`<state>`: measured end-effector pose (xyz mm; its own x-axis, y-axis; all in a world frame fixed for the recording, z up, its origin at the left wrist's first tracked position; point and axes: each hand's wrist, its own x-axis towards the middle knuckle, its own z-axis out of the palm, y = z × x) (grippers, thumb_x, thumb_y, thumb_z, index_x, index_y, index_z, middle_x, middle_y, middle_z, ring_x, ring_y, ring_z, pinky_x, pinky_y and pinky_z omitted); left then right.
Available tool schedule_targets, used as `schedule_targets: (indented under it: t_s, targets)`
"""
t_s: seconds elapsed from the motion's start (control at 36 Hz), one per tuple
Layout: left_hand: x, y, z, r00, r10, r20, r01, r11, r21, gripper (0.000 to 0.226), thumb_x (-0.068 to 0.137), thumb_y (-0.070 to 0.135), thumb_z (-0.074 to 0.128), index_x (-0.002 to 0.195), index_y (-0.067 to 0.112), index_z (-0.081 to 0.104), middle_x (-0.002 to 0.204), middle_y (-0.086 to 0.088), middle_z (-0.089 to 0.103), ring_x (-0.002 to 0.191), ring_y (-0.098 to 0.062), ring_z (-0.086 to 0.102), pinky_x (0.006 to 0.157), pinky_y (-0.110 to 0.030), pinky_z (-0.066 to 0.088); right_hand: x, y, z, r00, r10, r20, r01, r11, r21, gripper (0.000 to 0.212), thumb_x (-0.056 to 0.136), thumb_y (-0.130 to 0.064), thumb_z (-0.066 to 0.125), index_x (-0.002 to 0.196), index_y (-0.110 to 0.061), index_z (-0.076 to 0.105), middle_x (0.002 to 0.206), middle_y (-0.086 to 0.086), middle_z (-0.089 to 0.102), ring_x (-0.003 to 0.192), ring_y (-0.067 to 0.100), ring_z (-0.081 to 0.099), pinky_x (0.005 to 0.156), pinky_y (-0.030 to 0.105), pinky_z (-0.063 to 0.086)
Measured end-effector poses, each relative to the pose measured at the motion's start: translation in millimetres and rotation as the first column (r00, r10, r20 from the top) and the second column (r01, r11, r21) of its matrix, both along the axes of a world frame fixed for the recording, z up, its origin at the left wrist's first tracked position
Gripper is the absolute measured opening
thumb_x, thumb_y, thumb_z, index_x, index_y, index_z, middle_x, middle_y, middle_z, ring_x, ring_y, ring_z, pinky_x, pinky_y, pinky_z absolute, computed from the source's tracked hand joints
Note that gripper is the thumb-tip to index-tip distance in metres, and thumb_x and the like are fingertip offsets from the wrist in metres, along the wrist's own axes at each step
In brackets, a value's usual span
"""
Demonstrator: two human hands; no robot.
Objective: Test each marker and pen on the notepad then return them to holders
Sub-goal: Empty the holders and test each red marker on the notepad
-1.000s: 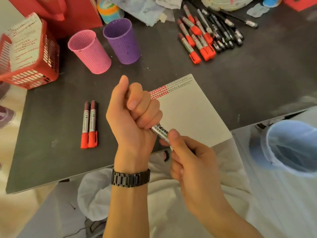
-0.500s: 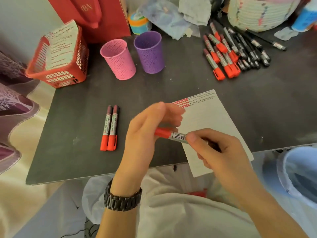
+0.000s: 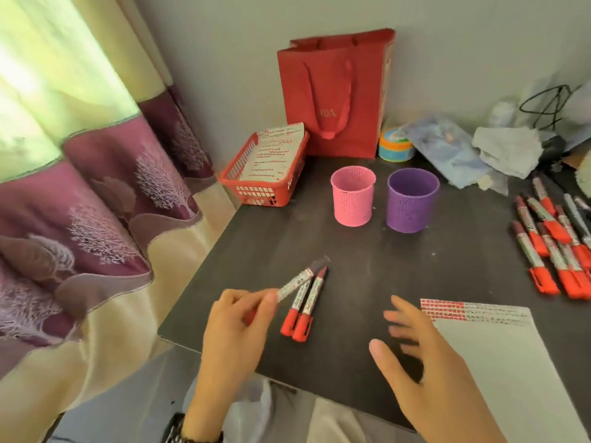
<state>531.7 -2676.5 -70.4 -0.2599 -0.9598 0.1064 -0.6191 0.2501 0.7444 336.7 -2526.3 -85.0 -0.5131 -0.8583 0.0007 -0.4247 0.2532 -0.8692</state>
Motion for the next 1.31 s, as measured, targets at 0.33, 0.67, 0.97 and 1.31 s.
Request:
schedule_targets:
  t_s: [0.33,0.67,0.97,1.31]
  targets:
    - [-10.9,-21.3,-45.2,0.936,0.138,0.324,-0.158,0.987,0.037,0.032,0.092,0.068,0.044,0.114,0.058,0.064,0.084,0.02,0.057,0.084,-0.008,0.049,0.082,-0.039,0.049,24.7,-37.2,-48.8,0.84,0.245,-0.484,-0.035,0.915,0.402,0.079,0.091,-0.076,0.021,0.158,-0.04,0.003,0.168,-0.008,-0.011,0.155,0.016,-0.012,0.121,0.034,-0.002]
    - [-17.3,-18.4,-49.4,0.943,0.062,0.327,-0.068,0.998,0.009,0.045,0.089,0.071,0.044,0.125,0.05,0.061,0.083,0.022,0.055,0.083,-0.007,0.05,0.079,-0.04,0.051,22.6,-30.7,-59.4,0.821,0.256,-0.511,-0.048,0.922,0.384,0.075,0.091,-0.075,0.025,0.156,-0.038,0.025,0.168,-0.007,0.013,0.155,0.017,0.007,0.118,0.033,0.005]
    - [-21.1,-1.7,-54.8,0.955,0.016,0.297,0.05,0.976,-0.214,0.061,0.092,0.067,0.036,0.144,0.037,0.047,0.143,0.013,0.046,0.132,-0.011,0.039,0.107,-0.036,0.032,24.1,-28.0,-61.7,0.791,0.191,-0.581,0.03,0.937,0.349,0.067,0.088,-0.068,0.046,0.142,-0.03,0.054,0.155,0.0,0.046,0.143,0.023,0.042,0.11,0.038,0.029]
    - [-40.6,0.7,-72.8,0.816,-0.205,0.541,0.353,0.917,-0.185,0.055,0.105,0.043,0.016,0.151,0.041,-0.014,0.158,0.022,-0.021,0.142,0.003,-0.029,0.12,-0.031,-0.008,22.7,-30.9,-62.1,0.826,0.213,-0.522,-0.019,0.936,0.352,0.073,0.089,-0.074,0.038,0.151,-0.036,0.04,0.165,-0.006,0.025,0.152,0.019,0.02,0.115,0.037,0.015]
